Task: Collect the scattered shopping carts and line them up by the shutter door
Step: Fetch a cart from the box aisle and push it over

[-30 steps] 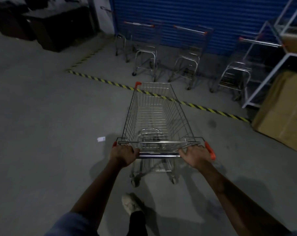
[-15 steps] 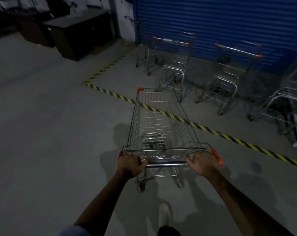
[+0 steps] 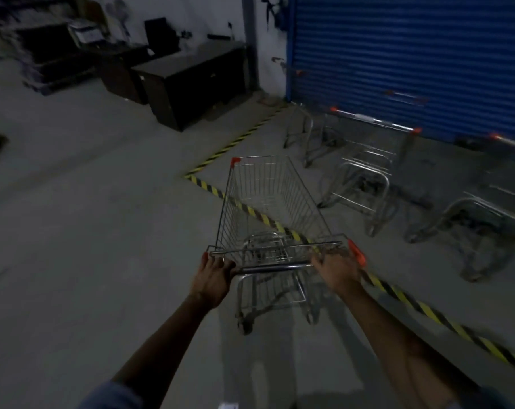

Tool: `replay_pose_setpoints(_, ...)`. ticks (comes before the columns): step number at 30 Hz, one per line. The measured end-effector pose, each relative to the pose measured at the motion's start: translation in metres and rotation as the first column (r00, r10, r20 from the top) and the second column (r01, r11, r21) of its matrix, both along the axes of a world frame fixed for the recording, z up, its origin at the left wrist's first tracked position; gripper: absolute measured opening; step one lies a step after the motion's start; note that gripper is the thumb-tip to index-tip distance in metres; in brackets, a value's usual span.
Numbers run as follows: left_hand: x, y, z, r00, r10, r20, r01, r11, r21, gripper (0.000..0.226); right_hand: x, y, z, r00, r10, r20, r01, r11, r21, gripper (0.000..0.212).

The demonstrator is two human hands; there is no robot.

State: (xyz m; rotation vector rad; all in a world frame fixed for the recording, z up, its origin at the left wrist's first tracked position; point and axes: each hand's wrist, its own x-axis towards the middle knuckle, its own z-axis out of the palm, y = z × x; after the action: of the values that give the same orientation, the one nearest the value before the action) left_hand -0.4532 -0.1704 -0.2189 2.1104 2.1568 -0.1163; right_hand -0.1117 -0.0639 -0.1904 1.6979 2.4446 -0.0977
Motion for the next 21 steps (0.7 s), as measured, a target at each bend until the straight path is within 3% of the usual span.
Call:
replay_pose_setpoints(2,-0.024,0.049,-0.014,0.988,0.087,0.126,-0.099,0.991,0.09,0.024,-0.027,0.053,0.005,1.0,-0.008,-0.015,0.008,1.0,-0.017,0.107)
replay_pose_setpoints(4,-0.055,0.105,-0.022,0.984,0.105,0.147,-0.125,0.983,0.132,0.02,-0.056,0.111,0.005,0.997,-0.036,-0.069,0.033,0.999,-0.042,0.083)
replay_pose_setpoints(7,-0.107,0.191,-0.038,0.996,0.05,0.072,-0.063,0.978,0.199,0.028,-0.1,0.2,-0.007,0.986,-0.045,-0.161,0.043,0.999,-0.017,0.078)
replay_pose_setpoints(10,-0.164,0.281,-0.041,0.999,0.046,0.027,-0.051,0.972,0.227,0.034,-0.156,0.285,-0.013,0.989,-0.05,-0.136,0.052,0.999,0.012,0.095)
replay_pose_setpoints(15,-0.264,0.435,-0.041,0.999,-0.005,0.035,-0.003,0.975,0.221,0.04,-0.248,0.422,-0.005,0.98,-0.147,-0.136,0.138,0.987,-0.078,0.117)
replay_pose_setpoints(19,-0.326,0.548,-0.044,0.997,0.004,0.075,-0.015,0.989,0.145,0.05,-0.304,0.518,-0.002,0.977,-0.173,-0.127,0.15,0.973,-0.174,0.095)
replay_pose_setpoints(21,-0.351,0.605,-0.045,0.997,-0.012,0.074,0.002,0.991,0.135,0.06,-0.33,0.564,0.005,0.971,-0.202,-0.131,0.167,0.958,-0.234,0.098)
